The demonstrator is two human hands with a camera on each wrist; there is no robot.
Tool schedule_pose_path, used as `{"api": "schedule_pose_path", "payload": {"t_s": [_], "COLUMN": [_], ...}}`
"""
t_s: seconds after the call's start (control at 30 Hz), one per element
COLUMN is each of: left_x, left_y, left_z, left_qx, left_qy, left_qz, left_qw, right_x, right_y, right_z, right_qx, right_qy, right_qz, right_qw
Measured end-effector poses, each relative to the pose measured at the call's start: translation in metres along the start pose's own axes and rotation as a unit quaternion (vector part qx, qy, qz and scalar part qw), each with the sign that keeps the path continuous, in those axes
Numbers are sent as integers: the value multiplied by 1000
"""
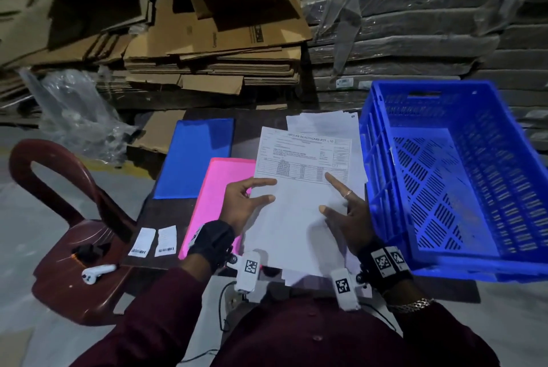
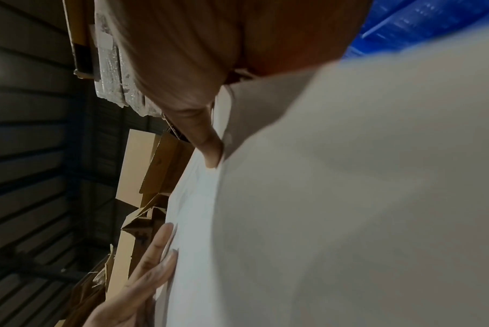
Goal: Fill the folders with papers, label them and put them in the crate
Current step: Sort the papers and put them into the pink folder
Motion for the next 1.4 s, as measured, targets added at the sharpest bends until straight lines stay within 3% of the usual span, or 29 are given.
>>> {"api": "schedule_pose_path", "payload": {"t_s": [0.17, 0.37, 0.43, 0.53, 0.67, 0.8, 0.9, 1.07, 1.23, 1.4], "left_x": [11, 63, 80, 111, 132, 141, 138, 122, 104, 107], "left_y": [-11, -50, -61, -57, -36, -31, -31, -50, -70, -76], "left_z": [-2, -5, 0, 11, 22, 23, 26, 29, 37, 44], "left_qx": [16, -11, -21, 9, 37, 27, -1, -82, -166, -182], "left_qy": [-12, -97, -118, -148, -167, -185, -190, -158, -107, -95], "left_qz": [-54, -104, -264, -460, -534, -547, -534, -382, -348, -307], "left_qw": [998, 990, 957, 876, 828, 816, 824, 907, 917, 929], "right_x": [8, -21, -26, -29, -41, -39, -35, -33, -55, -86], "right_y": [5, -13, -22, -29, -40, -42, -41, -42, -26, -13], "right_z": [-10, -13, -10, -9, -2, 0, 0, -2, 0, 11], "right_qx": [1, -52, -67, -61, -78, -74, -72, -65, -14, -14], "right_qy": [-3, 71, 70, 50, 74, 58, 55, 53, 109, 195], "right_qz": [15, 24, 67, 115, 116, 143, 158, 144, 76, -9], "right_qw": [1000, 996, 993, 990, 987, 985, 983, 986, 991, 981]}}
Point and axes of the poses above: each hand's wrist, its own z-axis away from the middle knuckle, its own y-axis out of the palm, x = y × z, the point moved 10 cm from there along -z, towards the middle knuckle, and after that the axes turned 6 degrees about -y, right-handed, at the moved point
